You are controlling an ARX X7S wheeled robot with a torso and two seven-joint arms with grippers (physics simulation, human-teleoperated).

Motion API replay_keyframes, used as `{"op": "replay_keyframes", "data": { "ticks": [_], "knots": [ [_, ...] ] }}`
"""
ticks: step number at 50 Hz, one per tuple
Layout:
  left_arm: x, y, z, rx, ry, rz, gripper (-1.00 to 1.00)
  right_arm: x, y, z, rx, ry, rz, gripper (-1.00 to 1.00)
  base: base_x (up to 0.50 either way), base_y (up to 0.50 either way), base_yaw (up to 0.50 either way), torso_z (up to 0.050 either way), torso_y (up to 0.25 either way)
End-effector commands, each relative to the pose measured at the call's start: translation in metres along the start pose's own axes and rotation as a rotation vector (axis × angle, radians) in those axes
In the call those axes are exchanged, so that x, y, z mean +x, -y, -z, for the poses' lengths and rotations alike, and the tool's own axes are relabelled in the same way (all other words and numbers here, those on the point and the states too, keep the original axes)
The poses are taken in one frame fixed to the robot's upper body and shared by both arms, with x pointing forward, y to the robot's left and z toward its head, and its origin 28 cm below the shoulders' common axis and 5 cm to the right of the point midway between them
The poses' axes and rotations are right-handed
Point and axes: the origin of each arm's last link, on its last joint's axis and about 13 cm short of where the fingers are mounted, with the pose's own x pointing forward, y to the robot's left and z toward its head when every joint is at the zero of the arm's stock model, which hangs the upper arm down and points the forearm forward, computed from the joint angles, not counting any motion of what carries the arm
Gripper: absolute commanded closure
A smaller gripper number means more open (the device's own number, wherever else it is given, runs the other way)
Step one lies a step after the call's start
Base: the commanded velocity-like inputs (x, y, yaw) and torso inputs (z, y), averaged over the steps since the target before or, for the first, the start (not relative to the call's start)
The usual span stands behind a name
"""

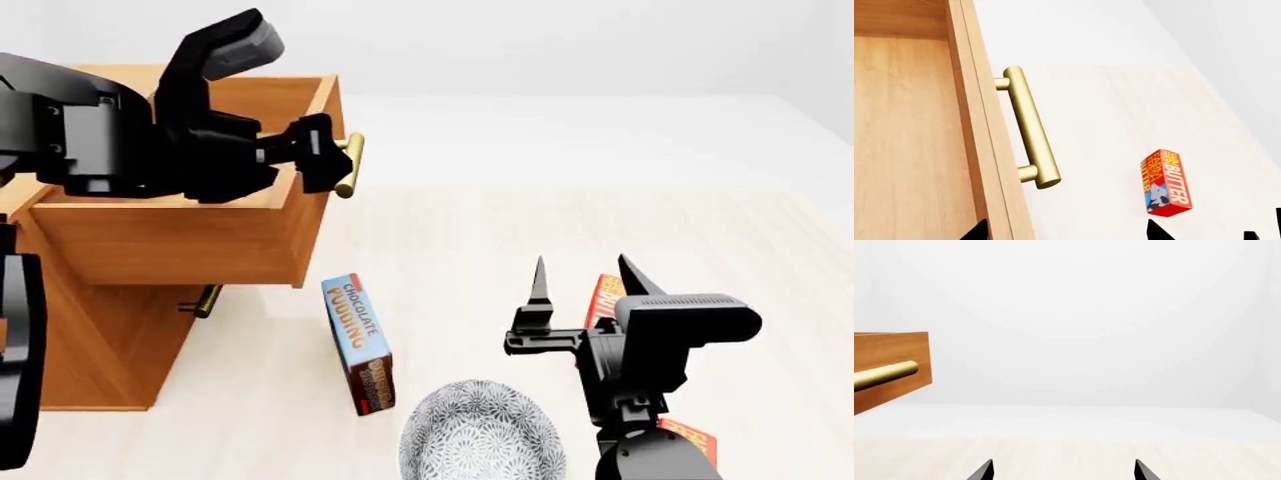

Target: Put the butter at the front in the top drawer of the cabinet and close it.

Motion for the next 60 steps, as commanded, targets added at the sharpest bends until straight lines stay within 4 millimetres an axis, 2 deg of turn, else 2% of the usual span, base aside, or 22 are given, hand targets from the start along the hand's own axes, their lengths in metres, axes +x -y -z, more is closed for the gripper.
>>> {"op": "replay_keyframes", "data": {
  "ticks": [1, 25, 35, 43, 46, 52, 60],
  "knots": [
    [-0.003, 0.015, -0.002, 0.011, 0.023, 0.162, -1.0, 0.001, 0.0, 0.0, 0.001, 0.001, 0.001, -1.0, 0.0, 0.0, 0.0, 0.0, 0.0],
    [-0.026, 0.018, -0.012, 0.021, 0.114, 0.158, -1.0, -0.002, 0.001, -0.001, 0.001, 0.004, 0.0, -1.0, 0.0, 0.0, 0.0, 0.0, 0.0],
    [-0.043, 0.022, -0.012, 0.049, 0.163, 0.147, -1.0, 0.0, 0.0, -0.001, 0.0, 0.005, 0.0, -1.0, 0.0, 0.0, 0.0, 0.0, 0.001],
    [-0.054, 0.026, -0.004, 0.15, 0.297, 0.054, -1.0, 0.003, -0.002, -0.002, -0.002, 0.005, -0.002, -1.0, 0.0, 0.0, 0.0, 0.0, 0.0],
    [-0.059, 0.031, 0.005, 0.259, 0.404, 0.019, -1.0, 0.004, -0.002, -0.002, -0.003, 0.005, -0.003, -1.0, 0.0, 0.0, 0.0, 0.0, 0.0],
    [-0.069, 0.04, 0.018, 0.327, 0.602, -0.005, -1.0, 0.003, -0.003, -0.002, -0.004, 0.007, -0.005, -1.0, 0.0, 0.0, 0.0, 0.0, 0.0],
    [-0.066, 0.041, 0.036, 0.391, 0.889, -0.078, -1.0, -0.001, -0.002, -0.003, -0.006, 0.008, -0.005, -1.0, 0.0, 0.0, 0.0, 0.0, 0.0]
  ]
}}
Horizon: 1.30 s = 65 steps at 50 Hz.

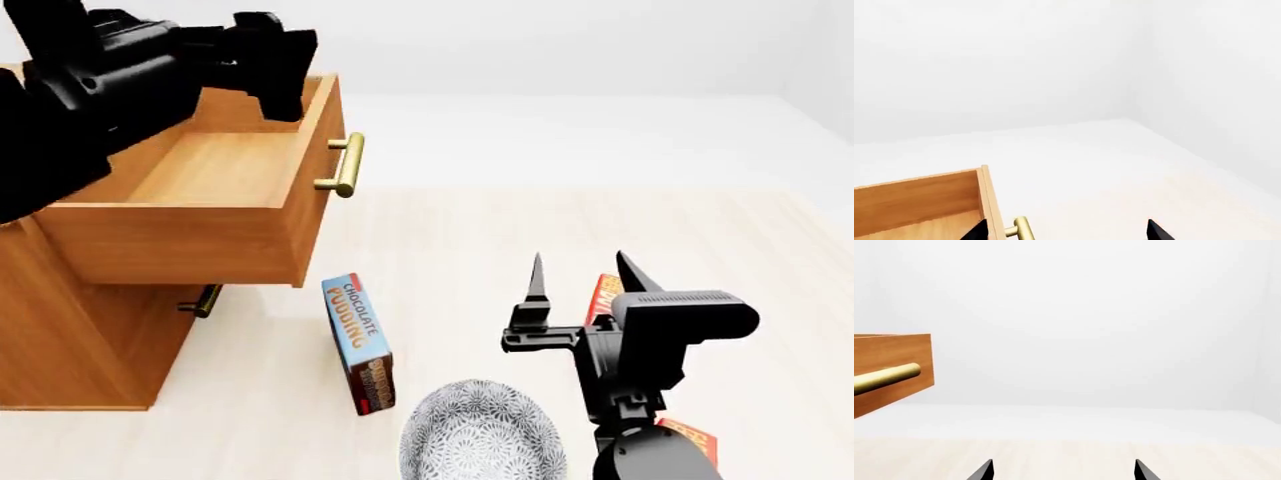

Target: Put the butter at the front in the top drawer of the cabinet and close it.

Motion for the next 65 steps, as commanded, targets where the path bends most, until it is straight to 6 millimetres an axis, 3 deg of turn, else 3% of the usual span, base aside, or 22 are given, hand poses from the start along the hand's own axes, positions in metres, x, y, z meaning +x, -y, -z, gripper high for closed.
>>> {"op": "replay_keyframes", "data": {
  "ticks": [1, 11, 20, 31, 48, 65],
  "knots": [
    [-0.019, 0.014, 0.015, 0.159, 0.35, -0.087, -1.0, -0.003, 0.0, -0.001, -0.002, 0.002, -0.002, -1.0, 0.0, 0.0, 0.0, 0.0, 0.0],
    [-0.029, 0.023, 0.049, 0.218, 0.508, -0.251, -1.0, -0.004, 0.002, -0.002, 0.0, 0.008, 0.002, -1.0, 0.0, 0.0, 0.0, 0.0, 0.0],
    [-0.04, 0.031, 0.079, 0.186, 0.543, -0.248, -1.0, -0.003, 0.001, -0.001, 0.0, 0.007, 0.0, -1.0, 0.0, 0.0, 0.0, 0.0, 0.0],
    [-0.053, 0.042, 0.099, 0.171, 0.597, -0.245, -1.0, 0.001, 0.003, -0.004, -0.012, -0.035, 0.087, -1.0, 0.0, 0.0, 0.0, 0.0, 0.0],
    [-0.074, 0.052, 0.115, 0.149, 0.599, -0.209, -1.0, 0.043, 0.02, -0.023, 0.021, -0.249, 0.234, -1.0, 0.0, 0.0, 0.0, 0.0, 0.0],
    [-0.077, 0.055, 0.118, 0.155, 0.604, -0.193, -1.0, 0.084, 0.039, -0.015, 0.109, -0.424, 0.249, -1.0, 0.0, 0.0, 0.0, 0.0, 0.0]
  ]
}}
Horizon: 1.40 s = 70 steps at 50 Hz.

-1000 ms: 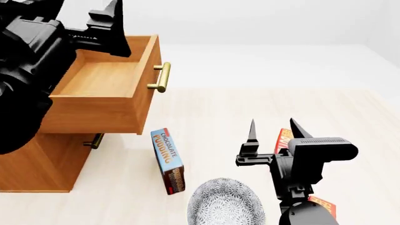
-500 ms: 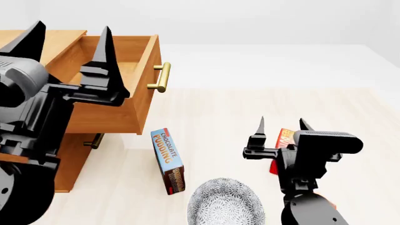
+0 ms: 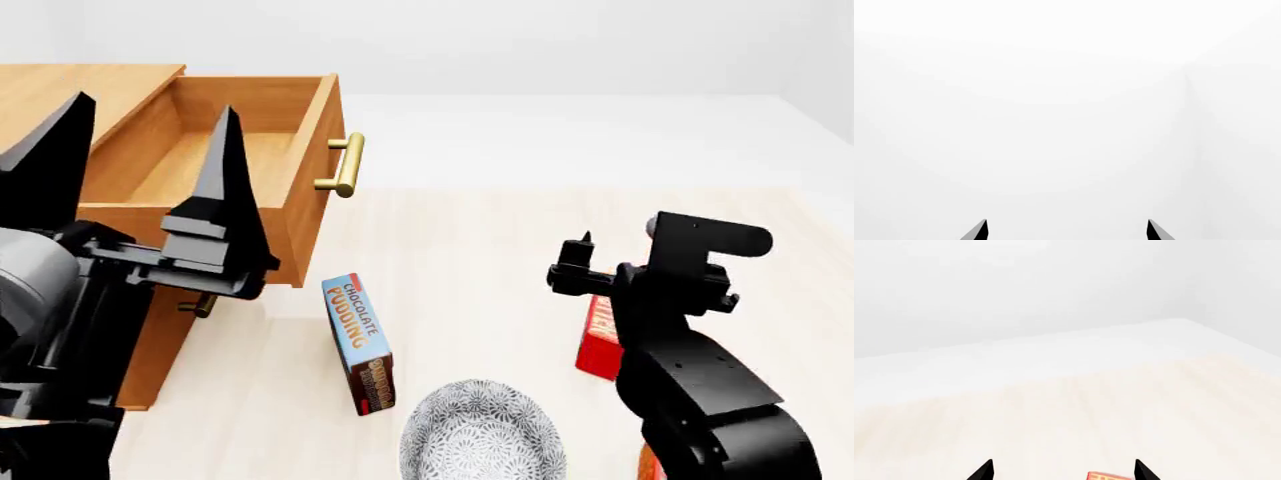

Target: Put the butter at the front in the top drawer of the cabinet and close it.

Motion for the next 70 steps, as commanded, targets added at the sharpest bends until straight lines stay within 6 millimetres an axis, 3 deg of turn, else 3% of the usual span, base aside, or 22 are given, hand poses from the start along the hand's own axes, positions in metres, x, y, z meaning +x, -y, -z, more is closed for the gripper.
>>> {"op": "replay_keyframes", "data": {
  "ticks": [1, 11, 35, 70],
  "knots": [
    [-0.005, 0.002, 0.0, -0.002, 0.005, 0.008, -1.0, 0.026, 0.004, -0.006, 0.04, -0.108, 0.002, -1.0, 0.0, 0.0, 0.0, 0.0, 0.0],
    [-0.007, 0.003, -0.001, -0.006, 0.008, 0.009, -1.0, 0.047, 0.002, -0.001, 0.044, -0.154, 0.008, -1.0, 0.0, 0.0, 0.0, 0.0, 0.0],
    [-0.011, 0.001, 0.0, -0.021, 0.009, -0.001, -1.0, 0.072, 0.003, 0.018, 0.013, -0.241, 0.068, -1.0, 0.0, 0.0, 0.0, 0.0, 0.0],
    [-0.014, 0.001, 0.002, -0.031, -0.001, -0.006, -1.0, 0.069, 0.012, 0.051, -0.009, -0.366, 0.137, -1.0, 0.0, 0.0, 0.0, 0.0, 0.0]
  ]
}}
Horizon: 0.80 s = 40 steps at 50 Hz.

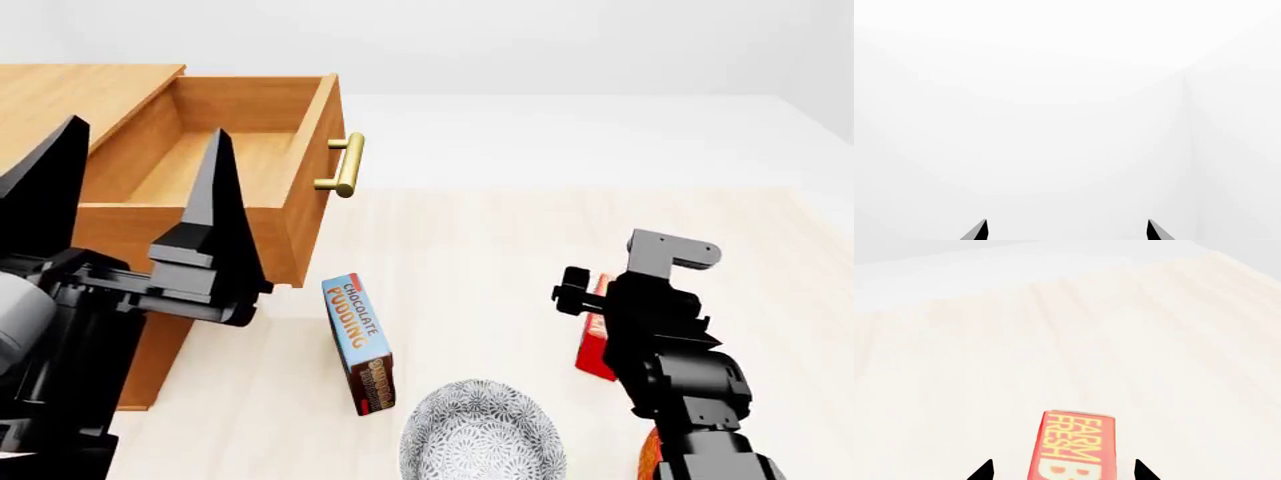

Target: Put the butter at the front in the top drawer of the cabinet and close it.

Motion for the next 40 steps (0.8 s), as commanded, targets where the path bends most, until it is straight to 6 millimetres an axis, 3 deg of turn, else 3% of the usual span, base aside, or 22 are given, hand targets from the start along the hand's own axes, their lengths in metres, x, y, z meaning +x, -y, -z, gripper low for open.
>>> {"op": "replay_keyframes", "data": {
  "ticks": [1, 40],
  "knots": [
    [-0.001, 0.0, 0.001, -0.002, -0.002, -0.001, -1.0, 0.001, 0.001, 0.009, -0.002, -0.036, 0.003, -1.0, 0.0, 0.0, 0.0, 0.0, 0.0],
    [-0.001, -0.001, 0.004, -0.012, -0.011, -0.005, -1.0, 0.006, 0.003, 0.028, -0.001, -0.115, 0.006, -1.0, 0.0, 0.0, 0.0, 0.0, 0.0]
  ]
}}
